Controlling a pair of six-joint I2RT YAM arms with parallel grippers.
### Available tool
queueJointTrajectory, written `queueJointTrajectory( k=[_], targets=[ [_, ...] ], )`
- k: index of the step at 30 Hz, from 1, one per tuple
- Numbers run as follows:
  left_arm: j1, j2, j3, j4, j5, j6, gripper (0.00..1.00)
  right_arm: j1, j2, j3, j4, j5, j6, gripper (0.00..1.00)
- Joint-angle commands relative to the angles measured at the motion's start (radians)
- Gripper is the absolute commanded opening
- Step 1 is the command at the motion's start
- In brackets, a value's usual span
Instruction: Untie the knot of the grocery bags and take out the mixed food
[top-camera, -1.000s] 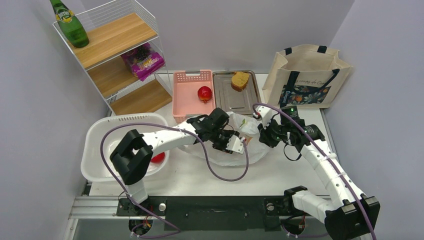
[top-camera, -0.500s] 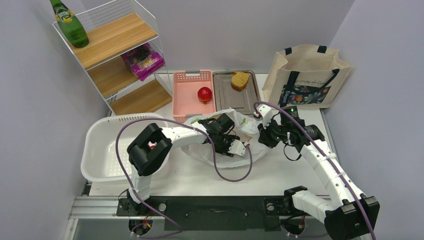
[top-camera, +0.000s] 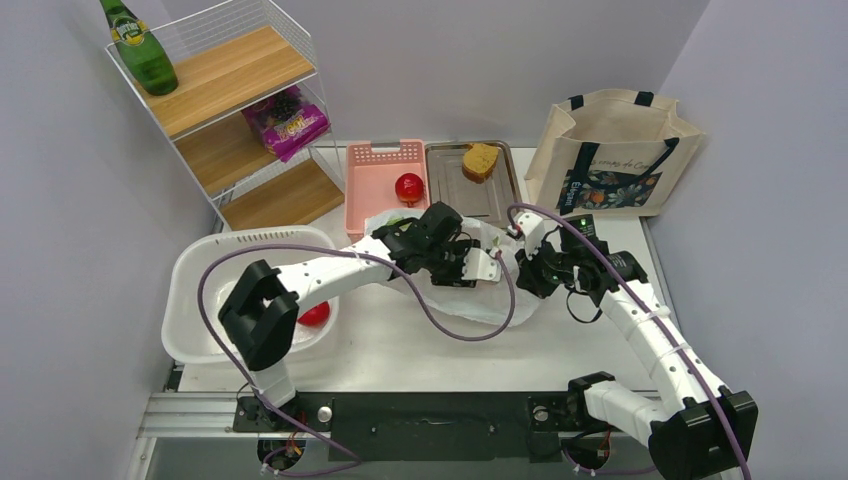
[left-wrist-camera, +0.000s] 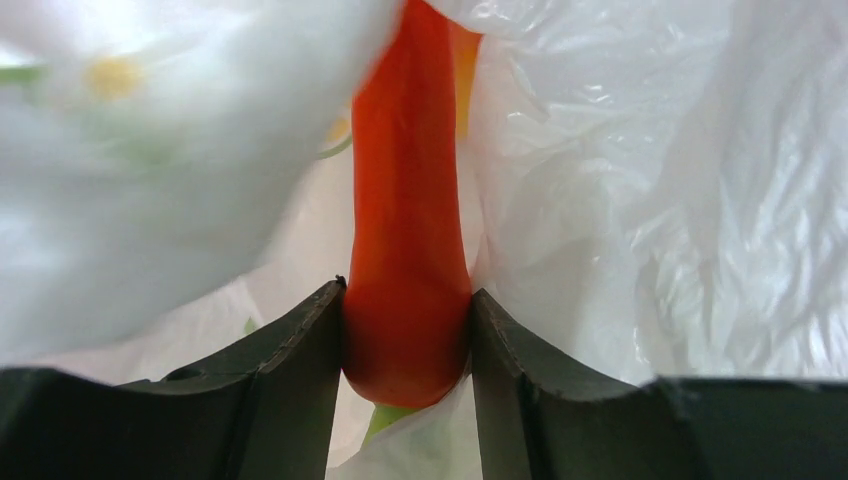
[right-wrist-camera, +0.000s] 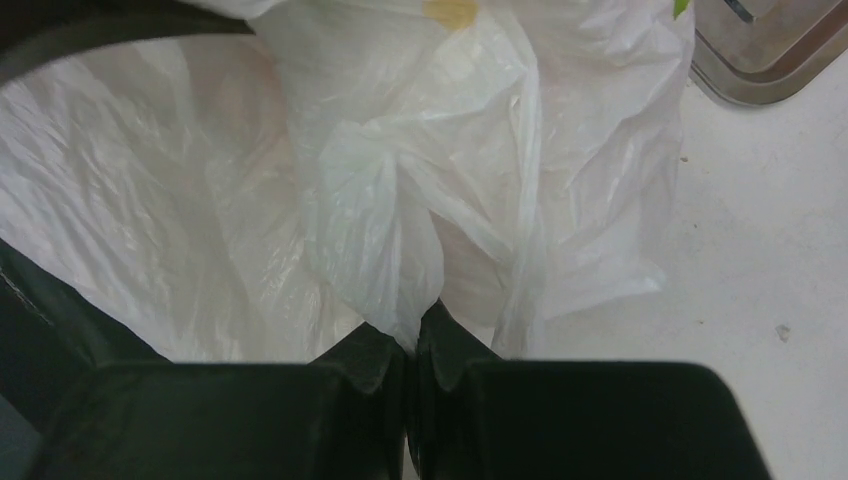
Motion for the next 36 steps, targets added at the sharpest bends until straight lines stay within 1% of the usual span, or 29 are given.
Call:
queueJointTrajectory(
  k=[1, 3, 5, 6, 8, 9, 10, 11, 12, 13, 14, 15, 16, 17, 19, 21, 24, 27, 29, 30, 31, 32, 33, 34, 36],
  targets=[
    [0.034, -0.110, 0.015, 0.108, -0.033, -0.068, 0.08, -0.008, -0.030, -0.012, 0.031, -0.007, 0.011, 0.00],
    [0.059, -0.157, -0.016, 0.137, -0.013, -0.079, 0.08, -0.012, -0.035, -0.013, 0.026, 0.000, 0.013, 0.00],
    [0.101, -0.219, -0.061, 0.186, 0.077, -0.112, 0.08, -0.028, -0.036, -0.015, 0.025, -0.001, 0.019, 0.00],
    [0.119, -0.261, -0.095, 0.209, 0.155, -0.157, 0.08, -0.036, -0.035, -0.015, 0.026, -0.009, 0.025, 0.00],
    [0.158, -0.315, -0.143, 0.292, 0.236, -0.229, 0.08, -0.062, -0.015, -0.011, 0.025, -0.030, 0.039, 0.00],
    [0.168, -0.327, -0.166, 0.332, 0.249, -0.246, 0.08, -0.081, -0.007, -0.009, 0.024, -0.038, 0.043, 0.00],
    [0.170, -0.347, -0.172, 0.340, 0.278, -0.261, 0.08, -0.092, 0.006, -0.004, 0.024, -0.052, 0.053, 0.00],
    [0.168, -0.353, -0.176, 0.324, 0.294, -0.256, 0.08, -0.109, 0.012, 0.006, 0.025, -0.065, 0.061, 0.00],
    [0.159, -0.358, -0.174, 0.298, 0.327, -0.215, 0.09, -0.116, 0.026, 0.013, 0.029, -0.072, 0.064, 0.00],
    [0.153, -0.359, -0.170, 0.222, 0.338, -0.175, 0.10, -0.134, 0.034, 0.028, 0.030, -0.083, 0.070, 0.00],
    [0.137, -0.359, -0.172, 0.185, 0.344, -0.096, 0.11, -0.142, 0.050, 0.038, 0.031, -0.089, 0.072, 0.00],
    [0.130, -0.361, -0.189, 0.140, 0.339, -0.063, 0.12, -0.158, 0.058, 0.060, 0.033, -0.097, 0.075, 0.00],
    [0.117, -0.365, -0.203, 0.134, 0.318, -0.026, 0.12, -0.163, 0.072, 0.069, 0.032, -0.100, 0.076, 0.00],
    [0.112, -0.367, -0.234, 0.151, 0.303, -0.019, 0.12, -0.166, 0.076, 0.088, 0.032, -0.109, 0.077, 0.00],
    [0.096, -0.355, -0.265, 0.184, 0.223, -0.006, 0.12, -0.164, 0.085, 0.104, 0.031, -0.123, 0.082, 0.00],
    [0.086, -0.293, -0.261, 0.186, 0.160, 0.001, 0.12, -0.149, 0.089, 0.107, 0.030, -0.121, 0.084, 0.00],
    [0.082, -0.219, -0.258, 0.189, 0.085, -0.003, 0.12, -0.086, 0.067, 0.091, 0.026, -0.086, 0.062, 0.00],
    [0.075, -0.190, -0.343, 0.282, 0.028, 0.035, 0.15, -0.021, 0.025, 0.046, 0.030, 0.003, 0.028, 0.00],
    [0.064, -0.197, -0.411, 0.350, 0.010, 0.070, 0.22, 0.009, 0.009, 0.014, 0.036, 0.051, 0.010, 0.00],
    [0.063, -0.200, -0.442, 0.368, 0.009, 0.078, 0.29, 0.015, 0.006, -0.005, 0.036, 0.077, -0.005, 0.00],
    [0.061, -0.210, -0.452, 0.371, 0.010, 0.079, 0.32, 0.016, 0.004, -0.014, 0.033, 0.090, -0.012, 0.00],
    [0.062, -0.217, -0.467, 0.370, 0.012, 0.074, 0.38, 0.016, 0.002, -0.030, 0.032, 0.111, -0.029, 0.00],
    [0.065, -0.233, -0.473, 0.370, 0.018, 0.051, 0.40, 0.016, -0.007, -0.036, 0.031, 0.117, -0.036, 0.00],
    [0.069, -0.241, -0.484, 0.373, 0.019, 0.037, 0.50, 0.017, -0.013, -0.048, 0.031, 0.124, -0.046, 0.00],
    [0.085, -0.269, -0.500, 0.393, 0.017, -0.027, 0.57, 0.016, -0.034, -0.066, 0.037, 0.125, -0.048, 0.00]
  ],
)
